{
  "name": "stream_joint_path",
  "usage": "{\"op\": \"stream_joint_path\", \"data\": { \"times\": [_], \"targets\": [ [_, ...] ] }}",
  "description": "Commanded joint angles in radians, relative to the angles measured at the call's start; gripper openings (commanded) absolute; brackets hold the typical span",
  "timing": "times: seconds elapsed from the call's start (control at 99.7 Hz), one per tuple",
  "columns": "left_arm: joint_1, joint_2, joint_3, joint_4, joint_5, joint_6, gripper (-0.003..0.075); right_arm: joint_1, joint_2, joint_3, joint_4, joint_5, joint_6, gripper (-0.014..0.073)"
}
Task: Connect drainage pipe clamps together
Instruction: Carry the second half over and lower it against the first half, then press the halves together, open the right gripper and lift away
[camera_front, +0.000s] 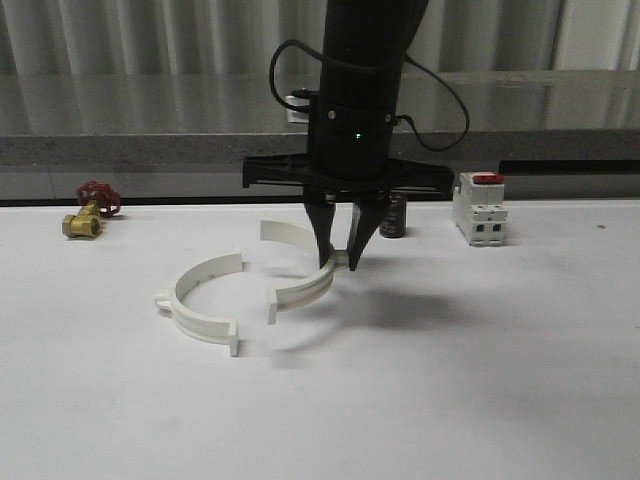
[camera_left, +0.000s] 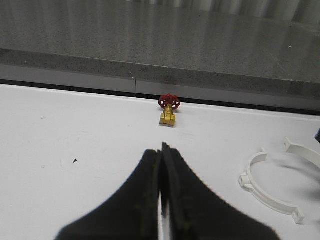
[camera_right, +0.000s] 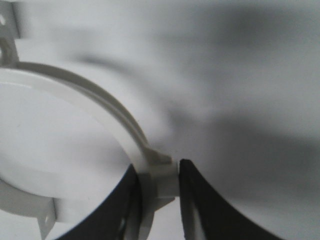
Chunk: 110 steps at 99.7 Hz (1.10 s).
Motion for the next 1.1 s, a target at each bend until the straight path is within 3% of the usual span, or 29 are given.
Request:
{"op": "stream_joint_path", "data": {
  "times": [0.0,0.913,1.024,1.094],
  "targets": [
    [0.001,0.009,-0.026,0.001,-0.077,-0.001,-0.0021,0.004,-0.039,-0.056,-0.014,-0.005,0.024,0.0078],
    [0.001,0.009,-0.026,0.001,-0.077,-0.001,-0.0021,0.011,0.028,-0.075,-0.006,-0.060,0.071,0.0083],
    [0.001,0.009,-0.026,0.001,-0.077,-0.001,-0.0021,0.014,0.028,-0.075,-0.006,-0.073,0.070,0.0168],
    [0.001,0.009,-0.026,0.001,-0.077,-0.001,-0.0021,0.018,0.028,-0.075,-0.006,-0.086,0.070,0.0285]
  ]
}}
